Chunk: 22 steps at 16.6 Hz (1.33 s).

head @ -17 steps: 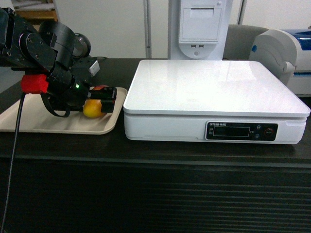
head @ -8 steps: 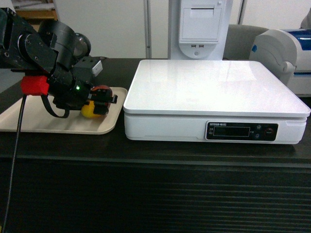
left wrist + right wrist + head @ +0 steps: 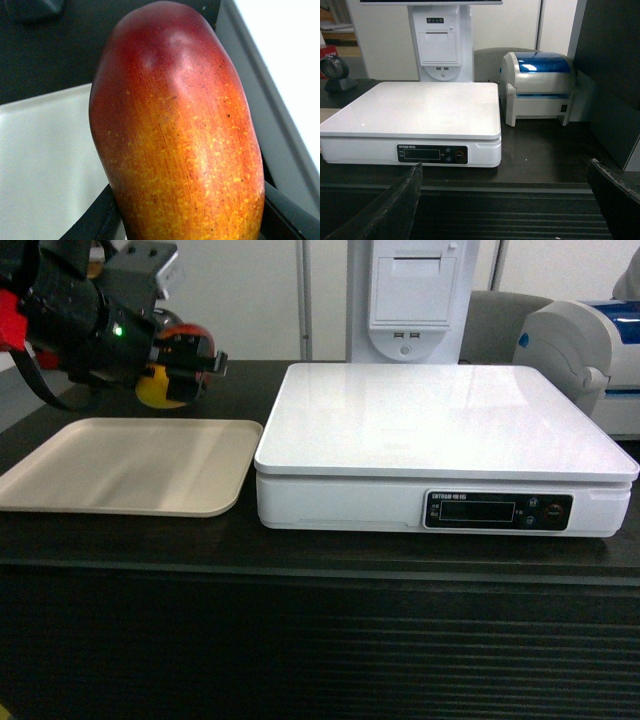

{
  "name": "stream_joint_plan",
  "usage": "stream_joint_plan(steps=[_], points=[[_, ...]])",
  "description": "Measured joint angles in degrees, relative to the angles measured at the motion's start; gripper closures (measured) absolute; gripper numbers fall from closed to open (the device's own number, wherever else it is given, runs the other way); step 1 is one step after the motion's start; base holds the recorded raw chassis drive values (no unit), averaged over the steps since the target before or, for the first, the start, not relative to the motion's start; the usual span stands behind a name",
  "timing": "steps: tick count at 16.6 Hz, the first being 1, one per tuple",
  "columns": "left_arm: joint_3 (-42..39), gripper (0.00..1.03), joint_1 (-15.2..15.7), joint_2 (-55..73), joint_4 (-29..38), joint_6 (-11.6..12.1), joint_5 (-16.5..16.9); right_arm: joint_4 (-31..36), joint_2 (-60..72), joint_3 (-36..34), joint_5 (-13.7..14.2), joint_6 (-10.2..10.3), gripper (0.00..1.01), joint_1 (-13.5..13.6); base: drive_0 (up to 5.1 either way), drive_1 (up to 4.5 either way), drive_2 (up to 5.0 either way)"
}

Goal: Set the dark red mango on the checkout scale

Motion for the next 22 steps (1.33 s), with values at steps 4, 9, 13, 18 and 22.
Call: stream_joint_plan(steps=[4, 9, 13, 18, 22], points=[[-4.9, 0.45, -7.6, -10.2, 3.4, -2.9, -1.4, 0.0, 0.0, 0.0, 0.0, 0.0, 0.03, 0.0, 0.0, 0.00, 0.0], [0.9, 0.45, -15.6, -6.7, 2.2, -6.4, -3.8, 0.0, 0.0, 0.0, 0.0, 0.0, 0.03, 0.0, 0.0, 0.00, 0.0], [11.8, 0.46, -20.0, 2.4, -1.4, -8.6, -5.3, 0.0, 0.0, 0.0, 0.0, 0.0, 0.03, 0.0, 0.0, 0.00, 0.0], [27.4, 0.46, -24.0, 13.9, -7.9, -12.4, -6.1, 0.0, 0.0, 0.0, 0.0, 0.0, 0.03, 0.0, 0.0, 0.00, 0.0], [40.0, 0.46, -25.2, 22.5, -15.1, -15.1, -8.0, 0.0, 0.0, 0.0, 0.0, 0.0, 0.03, 0.0, 0.0, 0.00, 0.0]])
